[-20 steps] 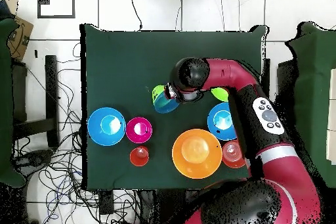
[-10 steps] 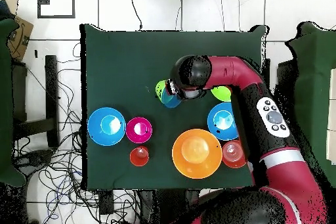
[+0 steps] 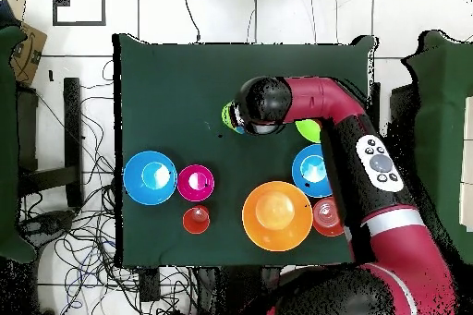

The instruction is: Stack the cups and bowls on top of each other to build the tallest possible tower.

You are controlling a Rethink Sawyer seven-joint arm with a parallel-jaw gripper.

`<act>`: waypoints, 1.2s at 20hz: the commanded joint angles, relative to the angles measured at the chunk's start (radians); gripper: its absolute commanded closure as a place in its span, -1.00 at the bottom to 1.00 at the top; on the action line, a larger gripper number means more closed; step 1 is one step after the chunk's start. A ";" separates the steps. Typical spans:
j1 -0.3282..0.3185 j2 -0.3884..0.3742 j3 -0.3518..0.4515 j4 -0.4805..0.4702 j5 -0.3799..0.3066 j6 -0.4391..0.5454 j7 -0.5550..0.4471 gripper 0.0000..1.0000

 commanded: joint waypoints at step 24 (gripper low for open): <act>0.044 0.143 -0.004 -0.039 -0.069 -0.128 -0.087 -1.00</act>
